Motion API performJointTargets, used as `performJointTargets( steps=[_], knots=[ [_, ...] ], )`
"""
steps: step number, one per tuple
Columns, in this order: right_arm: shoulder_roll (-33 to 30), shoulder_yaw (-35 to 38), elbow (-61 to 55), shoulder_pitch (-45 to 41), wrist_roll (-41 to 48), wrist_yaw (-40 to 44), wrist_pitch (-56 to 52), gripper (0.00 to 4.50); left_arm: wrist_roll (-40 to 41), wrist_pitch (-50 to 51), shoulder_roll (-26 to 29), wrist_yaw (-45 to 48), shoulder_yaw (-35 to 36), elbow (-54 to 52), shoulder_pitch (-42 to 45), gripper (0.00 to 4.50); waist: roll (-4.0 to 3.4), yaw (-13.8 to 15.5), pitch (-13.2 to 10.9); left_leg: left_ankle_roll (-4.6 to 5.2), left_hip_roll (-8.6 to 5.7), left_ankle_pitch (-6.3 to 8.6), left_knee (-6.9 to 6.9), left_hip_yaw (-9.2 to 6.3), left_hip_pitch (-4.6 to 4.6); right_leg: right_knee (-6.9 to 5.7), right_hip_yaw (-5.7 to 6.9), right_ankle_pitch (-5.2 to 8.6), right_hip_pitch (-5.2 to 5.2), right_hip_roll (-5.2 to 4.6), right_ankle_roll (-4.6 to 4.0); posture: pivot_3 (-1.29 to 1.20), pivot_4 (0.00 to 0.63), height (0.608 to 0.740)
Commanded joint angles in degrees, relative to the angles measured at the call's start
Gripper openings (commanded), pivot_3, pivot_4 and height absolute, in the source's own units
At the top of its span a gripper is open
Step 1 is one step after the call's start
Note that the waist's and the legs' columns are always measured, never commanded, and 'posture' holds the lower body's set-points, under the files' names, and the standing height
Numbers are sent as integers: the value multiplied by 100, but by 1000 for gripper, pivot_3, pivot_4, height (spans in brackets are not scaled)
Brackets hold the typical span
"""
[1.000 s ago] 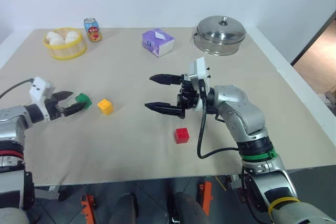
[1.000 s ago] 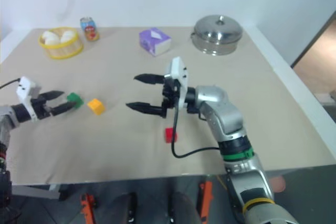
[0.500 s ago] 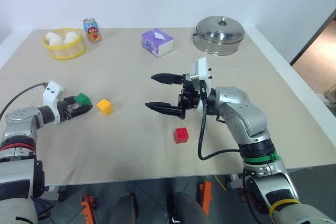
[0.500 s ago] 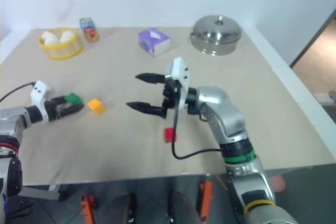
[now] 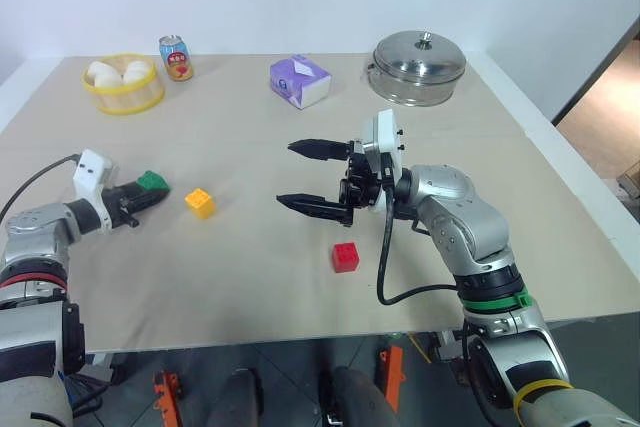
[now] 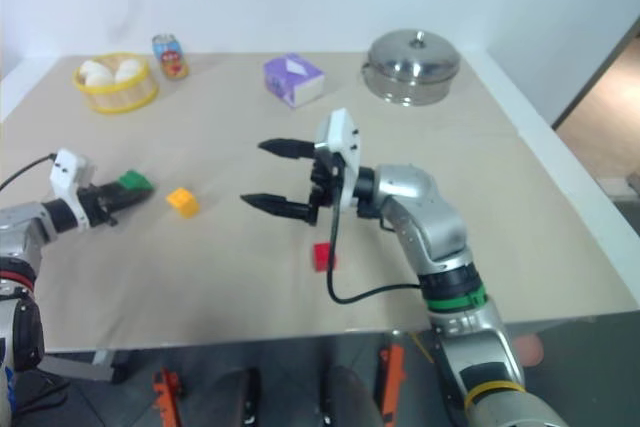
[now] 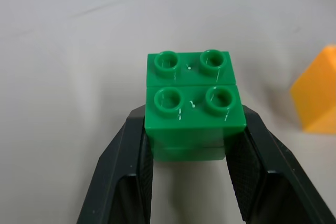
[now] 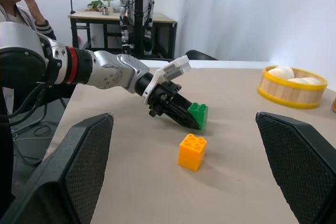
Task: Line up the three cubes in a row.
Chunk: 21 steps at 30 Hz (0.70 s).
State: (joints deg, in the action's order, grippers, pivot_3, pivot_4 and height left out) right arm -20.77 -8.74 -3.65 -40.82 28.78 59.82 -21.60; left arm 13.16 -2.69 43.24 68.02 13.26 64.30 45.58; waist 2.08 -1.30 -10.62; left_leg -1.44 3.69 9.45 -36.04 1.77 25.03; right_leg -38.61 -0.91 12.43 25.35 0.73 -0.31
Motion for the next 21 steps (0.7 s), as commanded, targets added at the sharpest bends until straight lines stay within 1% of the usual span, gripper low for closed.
performJointTargets(
  steps=[1, 5, 8, 11, 14, 18, 21],
  knots=[
    [-360, 362, -490, 81, 459, 303, -294, 4500, 622, 556, 96, 532, 219, -1410, 150, 1338, 7, 18, -3, 0, 0, 0, -2, -3, 3, -1, 2, 0, 0, 0, 0, 0, 150, 740],
    [-841, 487, -627, 217, 691, 570, -617, 4500, 1083, 1553, -42, 615, -59, -3577, -356, 1338, 7, 11, -2, -3, -6, -1, -10, -3, 6, 0, -2, 2, -5, -9, 1, 0, 150, 740],
    [-1225, 506, -655, 409, 673, 765, -706, 4500, 1388, 2302, -157, 574, -515, -5389, -1040, 1338, 6, -3, -2, -3, -8, 0, -10, 11, -4, 0, -19, 2, -9, -14, 6, 0, 150, 740],
    [-1495, 502, -620, 543, 521, 826, -655, 4500, 1467, 2695, -298, 381, -921, -6490, -1596, 1338, 6, -25, -2, -3, -4, 1, -8, 17, -17, -4, -26, 3, -11, -4, 6, 0, 150, 740],
    [-1680, 551, -620, 649, 451, 820, -628, 4500, 1377, 2759, -517, 209, -1332, -7001, -2110, 1338, 6, -26, -2, -2, 1, 0, -6, 15, -32, -19, -30, 4, -10, 6, 2, 0, 150, 740],
    [-1756, 626, -716, 732, 483, 737, -662, 4500, 1174, 2570, -847, 18, -1712, -6956, -2438, 1338, 6, -24, -2, 1, 0, -2, -5, 6, -49, -35, -32, 5, -17, 13, -7, 0, 150, 740],
    [-1757, 634, -800, 783, 493, 668, -677, 4500, 1013, 2456, -1027, -121, -1902, -6897, -2478, 1338, 6, -18, -3, 1, -3, -3, -8, -2, -49, -34, -35, 1, -16, 16, -12, 0, 150, 740]
  ],
)
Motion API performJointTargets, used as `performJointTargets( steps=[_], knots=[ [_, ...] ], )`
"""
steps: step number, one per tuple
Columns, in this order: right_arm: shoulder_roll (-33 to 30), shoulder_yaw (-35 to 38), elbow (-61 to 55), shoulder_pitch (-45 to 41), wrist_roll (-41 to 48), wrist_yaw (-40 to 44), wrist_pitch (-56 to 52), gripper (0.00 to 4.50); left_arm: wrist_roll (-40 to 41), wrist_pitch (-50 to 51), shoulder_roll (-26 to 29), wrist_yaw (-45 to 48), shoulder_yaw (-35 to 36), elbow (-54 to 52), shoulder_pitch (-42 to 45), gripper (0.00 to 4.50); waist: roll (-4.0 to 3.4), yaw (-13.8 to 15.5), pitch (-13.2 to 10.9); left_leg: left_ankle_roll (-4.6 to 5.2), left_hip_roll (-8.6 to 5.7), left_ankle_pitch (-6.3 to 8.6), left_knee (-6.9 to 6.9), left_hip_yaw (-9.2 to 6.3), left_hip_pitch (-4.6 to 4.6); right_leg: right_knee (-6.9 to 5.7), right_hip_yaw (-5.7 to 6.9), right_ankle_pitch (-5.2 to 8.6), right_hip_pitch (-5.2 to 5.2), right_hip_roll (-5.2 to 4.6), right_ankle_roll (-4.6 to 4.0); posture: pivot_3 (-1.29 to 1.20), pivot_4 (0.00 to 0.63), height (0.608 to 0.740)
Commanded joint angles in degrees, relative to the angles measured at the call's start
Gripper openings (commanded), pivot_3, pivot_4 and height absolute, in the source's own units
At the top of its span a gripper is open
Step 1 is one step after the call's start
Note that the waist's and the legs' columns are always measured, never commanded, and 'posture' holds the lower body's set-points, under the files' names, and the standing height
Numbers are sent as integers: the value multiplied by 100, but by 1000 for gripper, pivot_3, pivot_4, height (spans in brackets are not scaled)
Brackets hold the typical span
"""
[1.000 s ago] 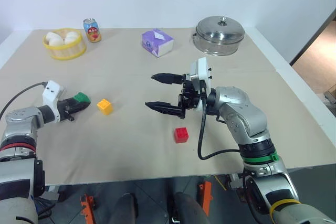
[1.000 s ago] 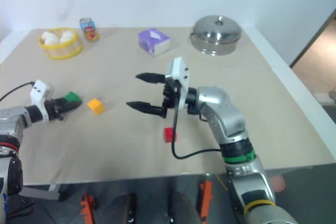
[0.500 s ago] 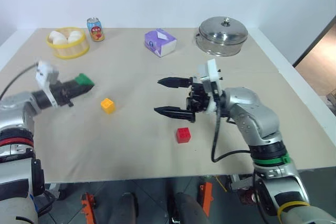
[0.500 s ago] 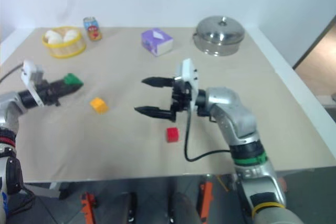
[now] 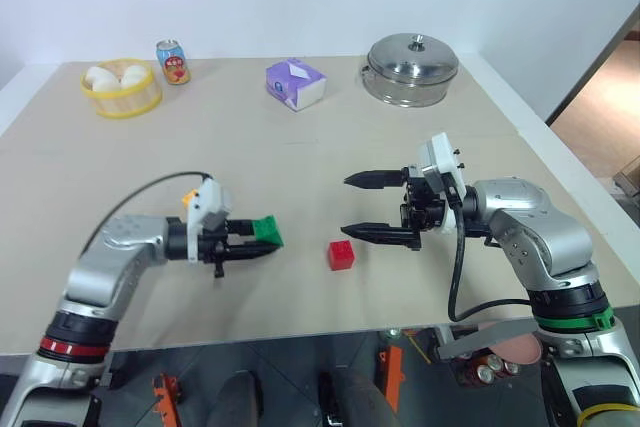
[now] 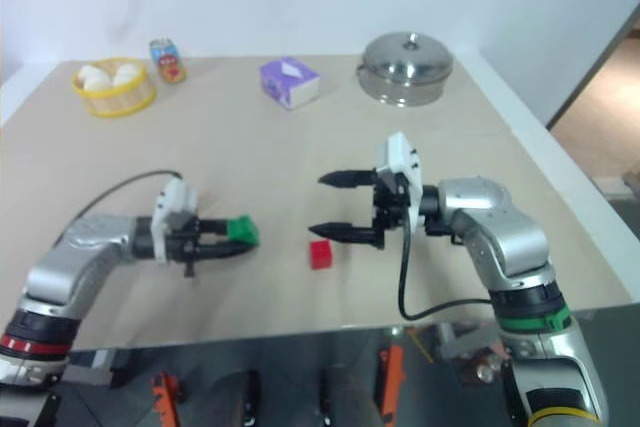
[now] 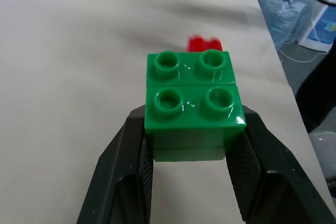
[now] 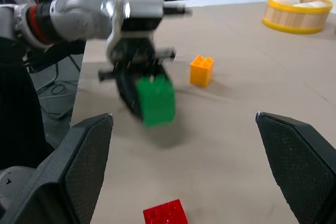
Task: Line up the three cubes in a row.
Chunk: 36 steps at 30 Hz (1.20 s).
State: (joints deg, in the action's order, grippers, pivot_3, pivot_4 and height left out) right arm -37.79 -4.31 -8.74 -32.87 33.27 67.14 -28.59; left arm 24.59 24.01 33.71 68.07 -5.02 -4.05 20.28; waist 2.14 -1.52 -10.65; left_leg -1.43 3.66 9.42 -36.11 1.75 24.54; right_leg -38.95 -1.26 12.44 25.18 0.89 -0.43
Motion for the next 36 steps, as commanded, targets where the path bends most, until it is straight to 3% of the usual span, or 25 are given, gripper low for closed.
performJointTargets(
  steps=[1, 11, 36],
  knots=[
    [-46, 185, -322, 4, 43, -88, 16, 4500, -215, -291, -115, -159, -137, -14, 58, 1338, 0, 6, 0, 0, -1, 0, 0, 0, 0, 0, 0, 0, 0, 0, 0, 0, 150, 740],
    [-149, 125, -366, 100, -17, -51, 45, 4500, -737, -843, -103, -9, -523, 477, 226, 1338, 0, 7, 0, -1, -8, 1, 0, 5, 4, 1, -7, 1, 2, -4, 2, 0, 150, 740],
    [-95, 135, -394, 68, -6, -113, 63, 4500, -1133, -1415, -200, 267, -763, 905, 484, 1338, 0, 8, 0, -1, -8, 1, 0, 3, 6, 1, -5, 3, 3, -5, 1, 0, 150, 740]
  ],
)
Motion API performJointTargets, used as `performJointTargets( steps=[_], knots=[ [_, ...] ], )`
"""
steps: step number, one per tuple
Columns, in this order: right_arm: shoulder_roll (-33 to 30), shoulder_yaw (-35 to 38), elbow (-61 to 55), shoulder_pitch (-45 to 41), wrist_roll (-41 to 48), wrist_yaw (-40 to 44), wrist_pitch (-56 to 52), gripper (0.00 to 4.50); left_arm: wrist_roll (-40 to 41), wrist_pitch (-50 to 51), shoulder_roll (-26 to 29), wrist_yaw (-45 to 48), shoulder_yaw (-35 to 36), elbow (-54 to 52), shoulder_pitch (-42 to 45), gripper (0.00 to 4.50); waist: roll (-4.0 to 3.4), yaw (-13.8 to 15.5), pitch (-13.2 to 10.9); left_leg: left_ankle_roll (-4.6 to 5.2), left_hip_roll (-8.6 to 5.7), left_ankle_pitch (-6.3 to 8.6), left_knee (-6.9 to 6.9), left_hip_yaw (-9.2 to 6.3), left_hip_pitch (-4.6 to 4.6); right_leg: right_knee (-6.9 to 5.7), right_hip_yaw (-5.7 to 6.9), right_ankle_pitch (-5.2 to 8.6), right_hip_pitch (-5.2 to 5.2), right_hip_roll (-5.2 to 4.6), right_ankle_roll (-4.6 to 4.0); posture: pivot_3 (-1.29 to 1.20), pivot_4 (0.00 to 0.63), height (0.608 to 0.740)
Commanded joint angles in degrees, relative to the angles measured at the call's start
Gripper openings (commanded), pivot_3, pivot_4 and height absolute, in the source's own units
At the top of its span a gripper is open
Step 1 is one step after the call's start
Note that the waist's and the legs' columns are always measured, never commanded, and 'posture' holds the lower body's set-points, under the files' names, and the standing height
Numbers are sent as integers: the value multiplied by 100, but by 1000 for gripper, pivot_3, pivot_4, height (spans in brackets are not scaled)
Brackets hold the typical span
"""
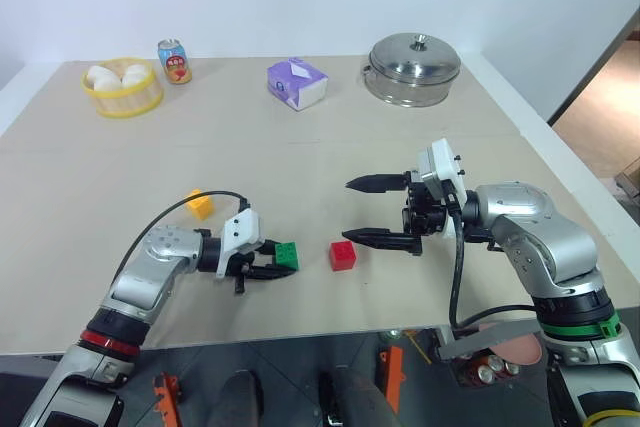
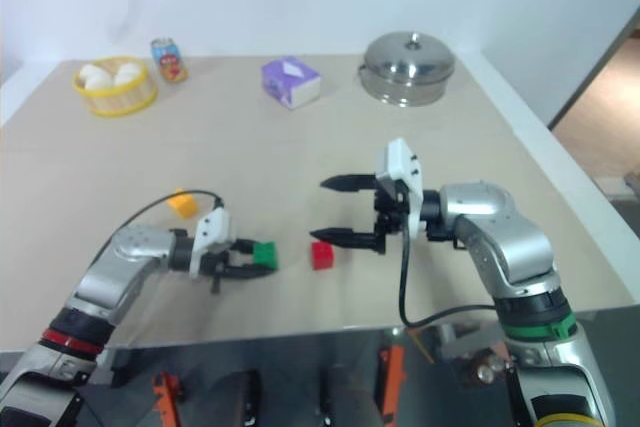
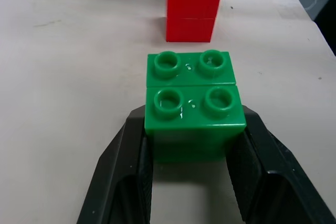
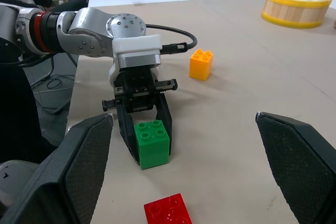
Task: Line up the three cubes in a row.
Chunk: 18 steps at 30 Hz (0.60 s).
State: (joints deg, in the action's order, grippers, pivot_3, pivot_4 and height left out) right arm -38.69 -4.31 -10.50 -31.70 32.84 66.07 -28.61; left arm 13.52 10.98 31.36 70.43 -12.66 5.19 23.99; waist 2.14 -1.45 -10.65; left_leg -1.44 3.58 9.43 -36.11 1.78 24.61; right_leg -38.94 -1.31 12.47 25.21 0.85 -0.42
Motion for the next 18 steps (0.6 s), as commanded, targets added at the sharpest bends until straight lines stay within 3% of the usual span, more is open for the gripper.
performJointTargets(
  steps=[1, 9, 11, 14, 17, 18],
  knots=[
    [-3, 138, -220, -47, 37, -11, 68, 4500, -29, -103, 25, 22, 3, -18, 122, 1338, 0, 0, 0, 0, 0, 0, 0, -1, 0, 0, 1, 0, 0, 0, 0, 0, 150, 740],
    [20, 174, -244, -40, 65, -53, 59, 4500, -102, -204, -1, 1, -21, 115, 193, 1338, 0, 1, 0, 0, 0, 0, 0, -1, 0, 0, 0, 0, 0, 0, 0, 0, 150, 740],
    [16, 179, -265, -13, 70, -60, 56, 4500, -108, -248, -12, -10, -9, 144, 204, 2367, 0, 1, 0, 0, -1, 0, -1, -1, 0, 0, 0, 1, -1, -1, -2, 0, 150, 740],
    [19, 195, -299, 13, 105, -79, 27, 4500, -99, -279, -44, -17, 13, 189, 236, 3460, 0, 1, 0, 0, -1, 0, -1, -1, 0, 0, 0, 1, 0, 0, -2, 0, 150, 740],
    [19, 201, -305, 18, 119, -91, 14, 4500, -75, -259, -58, 19, 13, 208, 266, 4454, 0, 1, 0, 0, -1, 0, 0, -1, 1, 0, 2, 1, 1, 0, -1, 0, 150, 740],
    [17, 202, -305, 18, 121, -93, 12, 4500, -62, -250, -63, 35, 12, 208, 272, 4454, 0, 1, 0, 0, 0, 0, 0, -1, 1, 0, 1, 1, 1, 0, -1, 0, 150, 740]
  ],
)
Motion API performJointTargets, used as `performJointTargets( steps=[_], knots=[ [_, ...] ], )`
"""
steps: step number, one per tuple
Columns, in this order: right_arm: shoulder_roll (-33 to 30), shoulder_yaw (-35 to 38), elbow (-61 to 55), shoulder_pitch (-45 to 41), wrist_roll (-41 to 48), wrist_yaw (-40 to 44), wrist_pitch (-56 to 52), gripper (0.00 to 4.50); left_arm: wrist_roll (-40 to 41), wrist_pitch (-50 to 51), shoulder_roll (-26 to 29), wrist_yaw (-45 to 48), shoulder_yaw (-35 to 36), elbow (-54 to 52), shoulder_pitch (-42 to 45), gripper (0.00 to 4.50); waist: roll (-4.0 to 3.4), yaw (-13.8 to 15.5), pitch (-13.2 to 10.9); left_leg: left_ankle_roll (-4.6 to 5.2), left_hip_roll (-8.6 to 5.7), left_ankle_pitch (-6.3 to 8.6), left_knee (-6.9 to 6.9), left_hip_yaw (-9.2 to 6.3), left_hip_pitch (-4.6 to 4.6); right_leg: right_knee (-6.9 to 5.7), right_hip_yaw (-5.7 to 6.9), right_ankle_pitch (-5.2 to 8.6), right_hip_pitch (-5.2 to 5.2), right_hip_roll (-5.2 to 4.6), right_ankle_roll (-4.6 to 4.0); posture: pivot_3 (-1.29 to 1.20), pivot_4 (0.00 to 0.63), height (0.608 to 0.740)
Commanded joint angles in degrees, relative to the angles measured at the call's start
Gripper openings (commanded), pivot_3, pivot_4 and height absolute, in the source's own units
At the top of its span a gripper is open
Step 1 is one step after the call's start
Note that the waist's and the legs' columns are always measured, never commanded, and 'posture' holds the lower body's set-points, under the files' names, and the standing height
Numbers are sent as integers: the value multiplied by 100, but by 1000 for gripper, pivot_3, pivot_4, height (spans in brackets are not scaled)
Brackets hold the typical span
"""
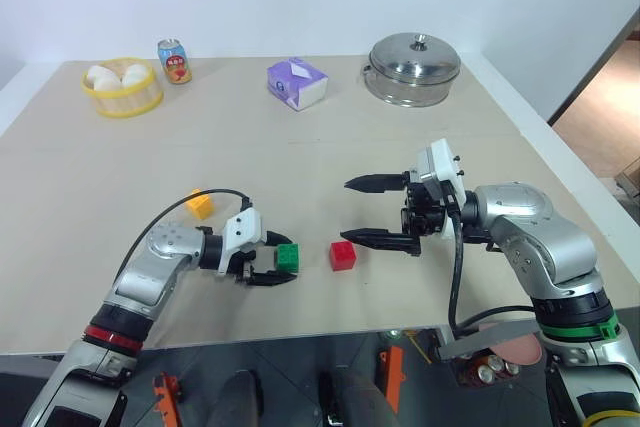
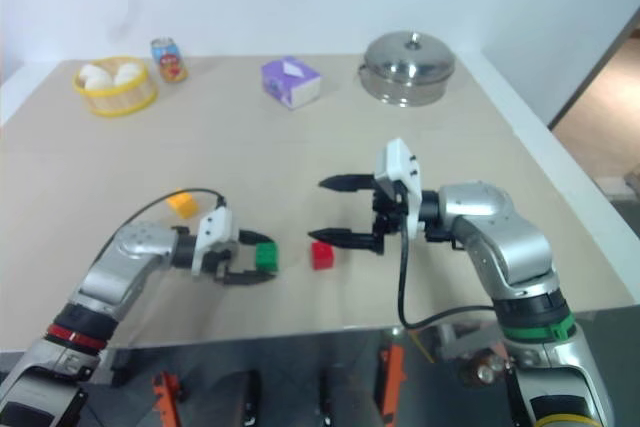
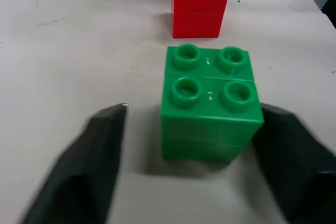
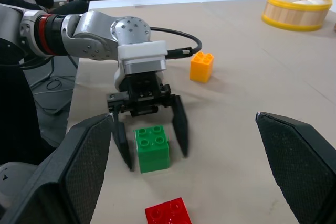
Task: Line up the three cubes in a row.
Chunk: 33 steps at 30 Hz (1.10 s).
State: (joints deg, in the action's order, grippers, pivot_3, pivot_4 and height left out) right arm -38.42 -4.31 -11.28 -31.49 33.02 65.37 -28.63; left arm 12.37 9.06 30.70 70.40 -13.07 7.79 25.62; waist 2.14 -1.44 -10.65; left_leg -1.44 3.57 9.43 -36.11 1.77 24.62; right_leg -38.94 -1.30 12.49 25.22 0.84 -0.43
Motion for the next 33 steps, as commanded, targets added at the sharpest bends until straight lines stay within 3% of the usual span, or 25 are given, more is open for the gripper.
performJointTargets(
  steps=[1, 8, 12, 16, 19, 25, 33],
  knots=[
    [-12, 201, -227, -3, 109, -25, 12, 4500, 71, -47, 1, 55, 55, -60, 112, 4454, 0, 0, 0, 0, 0, 0, 0, 0, 0, 0, 0, 0, 0, 0, 0, 0, 150, 740],
    [-88, 244, -330, 94, 221, 9, -53, 4500, 472, 329, -30, -32, 343, -389, 114, 4454, 0, 0, 0, 0, 0, 0, 0, -2, 0, 0, 1, 0, 0, 0, 0, 0, 150, 740],
    [-57, 357, -445, 153, 402, -55, -132, 4500, 1449, 1293, -42, -567, 1147, -1191, 74, 4454, 3, -6, -2, 0, 1, 0, 0, -3, 4, 0, 1, -1, 2, 0, 2, 0, 150, 740],
    [245, 419, -554, 24, 638, -319, -230, 4500, 1870, 1661, 101, -1501, 2238, -1542, -10, 4454, 3, -16, -2, 0, 5, 0, 4, -7, -2, 0, 3, -1, 0, 5, 3, 0, 150, 740],
    [465, 234, -554, -110, 619, -359, -245, 4500, 1609, 1357, 430, -1761, 2697, -1146, -80, 4454, 3, -25, -2, 0, 8, 0, 11, -15, -9, 0, 4, -1, -1, 15, 2, 0, 150, 740],
    [834, -138, -190, -439, 327, -227, -66, 4500, 1359, 1010, 930, -1602, 2835, -214, -135, 4454, 2, -9, -2, 0, 6, 0, 18, -13, -11, 0, 5, 1, -1, 10, -3, 0, 150, 740],
    [1018, -351, 132, -700, 22, -46, 173, 4500, 859, 427, 878, -1515, 2510, 1009, 90, 4454, 3, 18, -2, -2, -3, 1, 18, -6, 4, 5, 8, 6, 7, -6, -1, 0, 150, 740]
  ],
)
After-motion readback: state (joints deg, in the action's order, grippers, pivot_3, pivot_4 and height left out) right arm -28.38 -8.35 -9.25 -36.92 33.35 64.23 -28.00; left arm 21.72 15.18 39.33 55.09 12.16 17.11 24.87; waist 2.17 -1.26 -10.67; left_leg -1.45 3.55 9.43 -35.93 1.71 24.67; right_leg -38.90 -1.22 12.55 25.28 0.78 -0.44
